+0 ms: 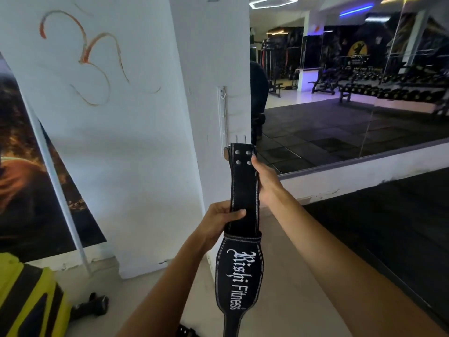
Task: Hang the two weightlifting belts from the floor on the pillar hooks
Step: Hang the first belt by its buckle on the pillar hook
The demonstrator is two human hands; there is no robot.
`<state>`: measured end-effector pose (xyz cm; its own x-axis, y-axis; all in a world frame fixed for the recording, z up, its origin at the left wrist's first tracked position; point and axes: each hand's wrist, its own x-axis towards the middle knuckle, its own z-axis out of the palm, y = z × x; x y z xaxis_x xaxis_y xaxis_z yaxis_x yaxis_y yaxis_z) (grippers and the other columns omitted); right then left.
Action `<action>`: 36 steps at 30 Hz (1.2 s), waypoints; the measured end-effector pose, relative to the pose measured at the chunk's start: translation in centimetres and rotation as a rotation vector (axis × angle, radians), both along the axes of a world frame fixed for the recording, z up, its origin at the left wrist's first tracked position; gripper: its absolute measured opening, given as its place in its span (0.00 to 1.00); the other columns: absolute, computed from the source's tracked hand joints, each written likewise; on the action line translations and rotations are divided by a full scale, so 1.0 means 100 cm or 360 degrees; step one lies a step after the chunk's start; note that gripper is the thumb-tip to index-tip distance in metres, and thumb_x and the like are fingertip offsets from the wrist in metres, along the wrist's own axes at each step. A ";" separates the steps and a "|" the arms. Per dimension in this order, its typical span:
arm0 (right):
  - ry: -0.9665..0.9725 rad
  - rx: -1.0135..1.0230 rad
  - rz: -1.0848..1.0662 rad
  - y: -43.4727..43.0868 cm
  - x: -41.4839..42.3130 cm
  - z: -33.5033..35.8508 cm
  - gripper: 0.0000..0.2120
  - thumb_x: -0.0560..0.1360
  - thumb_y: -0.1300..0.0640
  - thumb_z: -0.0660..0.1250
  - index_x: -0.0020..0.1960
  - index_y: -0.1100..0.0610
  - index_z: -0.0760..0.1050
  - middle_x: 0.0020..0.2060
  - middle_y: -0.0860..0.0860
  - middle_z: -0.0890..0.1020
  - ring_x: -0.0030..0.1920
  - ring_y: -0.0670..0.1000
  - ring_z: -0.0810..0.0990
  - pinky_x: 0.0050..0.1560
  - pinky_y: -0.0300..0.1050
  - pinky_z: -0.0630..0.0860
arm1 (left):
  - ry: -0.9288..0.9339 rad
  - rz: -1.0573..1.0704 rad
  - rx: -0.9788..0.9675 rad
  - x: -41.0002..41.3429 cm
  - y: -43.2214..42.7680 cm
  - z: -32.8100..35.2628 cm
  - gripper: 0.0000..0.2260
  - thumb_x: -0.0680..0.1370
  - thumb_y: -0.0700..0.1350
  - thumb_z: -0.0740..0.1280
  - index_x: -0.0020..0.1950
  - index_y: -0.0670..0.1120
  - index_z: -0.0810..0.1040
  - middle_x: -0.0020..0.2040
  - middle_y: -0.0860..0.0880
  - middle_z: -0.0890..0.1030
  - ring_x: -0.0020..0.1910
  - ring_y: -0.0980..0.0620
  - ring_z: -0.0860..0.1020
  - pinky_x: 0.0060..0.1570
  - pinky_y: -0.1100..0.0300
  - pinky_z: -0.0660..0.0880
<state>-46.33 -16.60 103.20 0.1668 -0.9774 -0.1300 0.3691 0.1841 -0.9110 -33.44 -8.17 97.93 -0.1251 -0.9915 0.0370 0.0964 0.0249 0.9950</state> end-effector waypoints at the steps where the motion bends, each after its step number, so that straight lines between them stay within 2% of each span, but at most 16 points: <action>1: -0.0065 0.0010 -0.0062 0.004 0.002 0.003 0.17 0.69 0.45 0.71 0.49 0.58 0.78 0.53 0.56 0.81 0.58 0.57 0.77 0.65 0.58 0.70 | -0.0030 0.0023 0.0017 0.001 0.002 -0.001 0.09 0.74 0.35 0.69 0.53 0.38 0.82 0.47 0.44 0.86 0.45 0.46 0.83 0.46 0.56 0.81; 2: -0.0089 0.0002 -0.0092 0.007 0.002 0.004 0.08 0.73 0.52 0.68 0.44 0.57 0.78 0.48 0.56 0.81 0.54 0.57 0.79 0.64 0.57 0.71 | -0.0064 0.0061 0.0030 0.002 0.003 0.002 0.07 0.75 0.37 0.68 0.51 0.41 0.83 0.44 0.47 0.86 0.42 0.49 0.84 0.43 0.59 0.80; 3: -0.0097 -0.0022 -0.0105 0.011 0.004 0.003 0.05 0.75 0.56 0.66 0.42 0.56 0.78 0.46 0.56 0.81 0.52 0.57 0.79 0.64 0.57 0.71 | -0.0082 0.0121 0.0027 0.003 0.003 0.009 0.06 0.76 0.41 0.68 0.49 0.43 0.83 0.42 0.49 0.86 0.39 0.52 0.83 0.40 0.61 0.79; 6: -0.0111 -0.0122 -0.0078 0.023 0.013 -0.002 0.06 0.76 0.59 0.64 0.45 0.57 0.80 0.43 0.57 0.82 0.47 0.57 0.81 0.58 0.56 0.76 | -0.0148 0.0405 -0.0067 0.006 -0.012 0.051 0.13 0.78 0.51 0.65 0.47 0.43 0.82 0.39 0.50 0.84 0.35 0.53 0.82 0.37 0.63 0.78; 8: -0.0144 -0.0168 -0.0073 0.031 0.018 0.000 0.09 0.77 0.60 0.62 0.52 0.60 0.79 0.42 0.55 0.82 0.42 0.53 0.81 0.51 0.49 0.79 | -0.0212 0.0525 -0.0138 0.008 -0.022 0.077 0.14 0.78 0.53 0.64 0.46 0.43 0.82 0.37 0.48 0.83 0.34 0.53 0.82 0.34 0.62 0.78; 11: -0.0253 -0.0230 -0.0059 0.033 0.023 0.004 0.13 0.77 0.60 0.62 0.58 0.64 0.77 0.44 0.56 0.82 0.42 0.51 0.81 0.46 0.43 0.79 | -0.0137 0.0636 -0.0282 0.007 -0.027 0.072 0.08 0.77 0.46 0.67 0.45 0.42 0.81 0.38 0.45 0.82 0.33 0.53 0.81 0.34 0.60 0.79; 13: -0.0307 -0.0223 -0.0119 0.031 0.025 0.009 0.12 0.76 0.61 0.63 0.57 0.65 0.77 0.42 0.54 0.82 0.44 0.51 0.81 0.48 0.42 0.79 | -0.0091 0.0563 -0.0283 0.006 -0.016 0.038 0.05 0.75 0.41 0.70 0.47 0.40 0.82 0.42 0.41 0.84 0.38 0.49 0.82 0.42 0.54 0.80; 16: -0.0208 -0.0227 -0.0178 0.023 0.022 0.010 0.06 0.73 0.60 0.67 0.49 0.58 0.81 0.41 0.51 0.83 0.58 0.55 0.79 0.66 0.52 0.70 | -0.0198 0.0261 -0.0045 0.006 0.007 -0.006 0.06 0.73 0.37 0.71 0.48 0.37 0.83 0.44 0.42 0.86 0.40 0.49 0.84 0.44 0.55 0.81; 17: -0.0189 -0.0237 -0.0164 0.022 0.021 0.010 0.06 0.73 0.59 0.68 0.49 0.58 0.81 0.41 0.52 0.83 0.59 0.56 0.78 0.68 0.56 0.67 | -0.0203 0.0243 -0.0024 0.006 0.009 -0.005 0.06 0.73 0.38 0.71 0.48 0.37 0.83 0.43 0.43 0.86 0.40 0.49 0.84 0.44 0.55 0.80; 20: -0.0161 -0.0344 -0.0059 0.029 0.021 0.009 0.09 0.74 0.60 0.66 0.52 0.61 0.80 0.41 0.54 0.82 0.52 0.57 0.80 0.65 0.59 0.71 | -0.0026 0.0503 -0.0224 0.004 -0.005 0.036 0.08 0.75 0.41 0.70 0.50 0.38 0.82 0.42 0.43 0.85 0.40 0.49 0.83 0.43 0.54 0.81; 22: -0.0035 -0.0503 -0.0052 0.037 0.020 0.010 0.11 0.75 0.60 0.65 0.56 0.62 0.79 0.42 0.53 0.83 0.48 0.52 0.81 0.59 0.51 0.77 | 0.0052 0.0679 -0.0327 0.005 -0.015 0.071 0.09 0.74 0.39 0.70 0.52 0.37 0.81 0.41 0.44 0.84 0.36 0.53 0.83 0.36 0.59 0.80; 24: 0.0155 -0.0721 -0.0100 0.040 0.014 0.008 0.14 0.76 0.58 0.64 0.58 0.61 0.78 0.45 0.53 0.83 0.48 0.49 0.82 0.53 0.42 0.78 | 0.0091 0.0690 -0.0350 0.004 -0.021 0.089 0.10 0.73 0.37 0.71 0.53 0.36 0.81 0.42 0.44 0.83 0.34 0.53 0.83 0.32 0.62 0.78; 26: 0.0297 -0.0839 -0.0120 0.039 0.006 0.001 0.14 0.74 0.56 0.67 0.57 0.61 0.78 0.49 0.56 0.84 0.51 0.53 0.82 0.54 0.46 0.78 | 0.0131 0.0656 -0.0367 -0.001 -0.021 0.093 0.10 0.73 0.37 0.71 0.53 0.36 0.81 0.42 0.44 0.83 0.35 0.53 0.83 0.32 0.62 0.78; 30: 0.0454 -0.0752 -0.0110 0.047 -0.009 -0.037 0.01 0.72 0.60 0.69 0.42 0.58 0.79 0.41 0.57 0.84 0.46 0.60 0.83 0.51 0.55 0.79 | 0.0247 0.0676 -0.0398 -0.008 -0.026 0.094 0.09 0.73 0.37 0.70 0.52 0.37 0.81 0.41 0.46 0.83 0.35 0.53 0.82 0.33 0.62 0.78; 33: 0.0669 -0.0718 0.0083 0.053 -0.027 -0.088 0.09 0.69 0.63 0.71 0.48 0.65 0.78 0.45 0.60 0.84 0.47 0.60 0.83 0.50 0.54 0.80 | 0.0277 0.0672 -0.0359 -0.010 -0.027 0.089 0.11 0.73 0.37 0.71 0.54 0.36 0.81 0.44 0.44 0.83 0.37 0.52 0.82 0.34 0.62 0.78; 36: 0.0704 -0.0668 0.0249 0.062 -0.034 -0.114 0.14 0.70 0.64 0.71 0.55 0.63 0.77 0.50 0.57 0.84 0.51 0.55 0.83 0.54 0.48 0.80 | 0.0282 0.0651 -0.0346 -0.013 -0.025 0.085 0.11 0.73 0.36 0.70 0.54 0.35 0.80 0.44 0.45 0.84 0.37 0.52 0.82 0.32 0.62 0.77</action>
